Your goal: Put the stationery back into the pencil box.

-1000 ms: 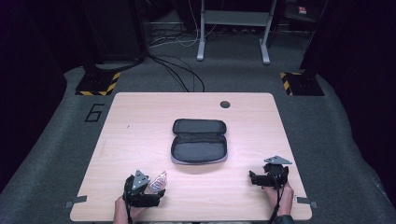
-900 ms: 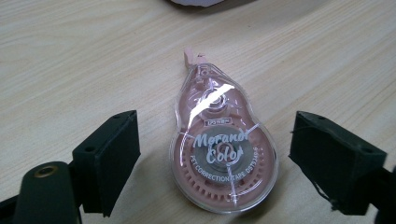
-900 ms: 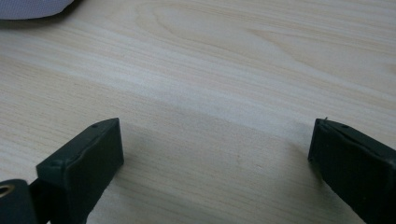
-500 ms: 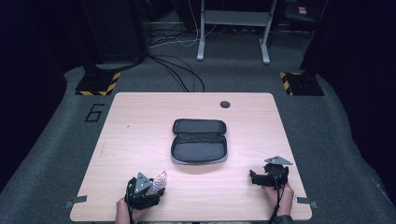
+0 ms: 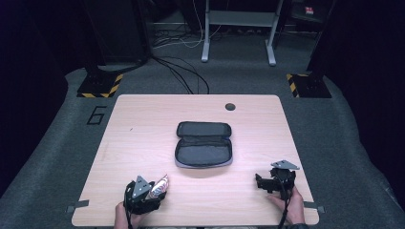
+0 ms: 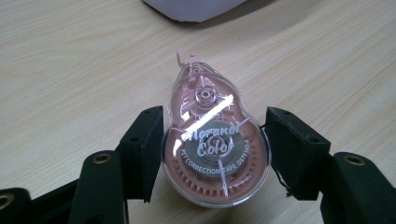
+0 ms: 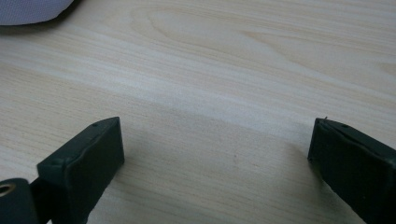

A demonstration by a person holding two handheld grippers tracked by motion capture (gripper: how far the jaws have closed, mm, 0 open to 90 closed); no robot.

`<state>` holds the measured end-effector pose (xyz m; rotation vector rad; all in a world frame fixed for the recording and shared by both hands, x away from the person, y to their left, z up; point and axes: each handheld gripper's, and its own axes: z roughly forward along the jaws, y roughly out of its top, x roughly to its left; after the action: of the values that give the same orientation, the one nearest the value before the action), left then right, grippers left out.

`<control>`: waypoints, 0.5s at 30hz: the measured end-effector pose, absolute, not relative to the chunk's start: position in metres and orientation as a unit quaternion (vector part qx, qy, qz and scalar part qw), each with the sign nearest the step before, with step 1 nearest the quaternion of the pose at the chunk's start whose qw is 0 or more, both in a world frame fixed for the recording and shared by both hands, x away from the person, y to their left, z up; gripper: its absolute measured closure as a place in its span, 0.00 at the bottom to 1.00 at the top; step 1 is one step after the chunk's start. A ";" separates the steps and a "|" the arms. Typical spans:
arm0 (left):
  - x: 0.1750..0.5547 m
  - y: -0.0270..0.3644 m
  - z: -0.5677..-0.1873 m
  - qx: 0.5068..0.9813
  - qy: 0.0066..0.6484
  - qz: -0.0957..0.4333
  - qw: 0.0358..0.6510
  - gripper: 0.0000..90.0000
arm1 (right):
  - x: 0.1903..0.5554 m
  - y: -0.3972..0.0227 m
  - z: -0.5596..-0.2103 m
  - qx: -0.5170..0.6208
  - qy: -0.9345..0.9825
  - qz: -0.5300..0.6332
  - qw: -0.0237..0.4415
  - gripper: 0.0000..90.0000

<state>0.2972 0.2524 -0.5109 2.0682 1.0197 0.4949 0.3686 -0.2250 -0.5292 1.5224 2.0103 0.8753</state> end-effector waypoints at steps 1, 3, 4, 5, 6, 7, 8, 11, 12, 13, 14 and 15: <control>0.297 0.253 -0.509 0.811 0.399 0.192 0.382 0.44 | 0.369 -0.225 -0.529 0.555 0.732 0.319 0.234 0.03; 0.296 0.254 -0.504 0.807 0.400 0.193 0.388 0.44 | 0.369 -0.225 -0.529 0.555 0.732 0.319 0.234 0.03; 0.296 0.254 -0.502 0.807 0.401 0.193 0.388 0.44 | 0.369 -0.225 -0.529 0.555 0.732 0.319 0.234 0.03; 0.296 0.254 -0.499 0.806 0.400 0.194 0.390 0.44 | 0.369 -0.225 -0.529 0.555 0.732 0.319 0.234 0.03; 0.296 0.254 -0.496 0.807 0.398 0.197 0.390 0.44 | 0.369 -0.225 -0.529 0.554 0.733 0.319 0.234 0.03; 0.297 0.255 -0.493 0.809 0.396 0.194 0.390 0.44 | 0.369 -0.225 -0.529 0.555 0.732 0.319 0.234 0.03; 0.298 0.255 -0.490 0.810 0.393 0.195 0.389 0.44 | 0.369 -0.225 -0.529 0.555 0.732 0.319 0.234 0.03; 0.300 0.254 -0.483 0.811 0.388 0.197 0.390 0.44 | 0.369 -0.225 -0.529 0.553 0.734 0.318 0.234 0.03; 0.302 0.253 -0.479 0.812 0.387 0.198 0.391 0.44 | 0.369 -0.226 -0.529 0.550 0.737 0.317 0.234 0.03; 0.303 0.252 -0.478 0.812 0.384 0.200 0.391 0.44 | 0.370 -0.226 -0.530 0.548 0.737 0.318 0.236 0.03; 0.305 0.251 -0.475 0.812 0.382 0.202 0.392 0.44 | 0.370 -0.226 -0.529 0.547 0.738 0.318 0.234 0.02; 0.306 0.250 -0.472 0.813 0.380 0.205 0.390 0.44 | 0.370 -0.228 -0.529 0.541 0.744 0.317 0.231 0.02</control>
<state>0.3059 0.2504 -0.4721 2.0667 0.9651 0.5206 0.3703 -0.2276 -0.5294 1.4878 2.0448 0.8714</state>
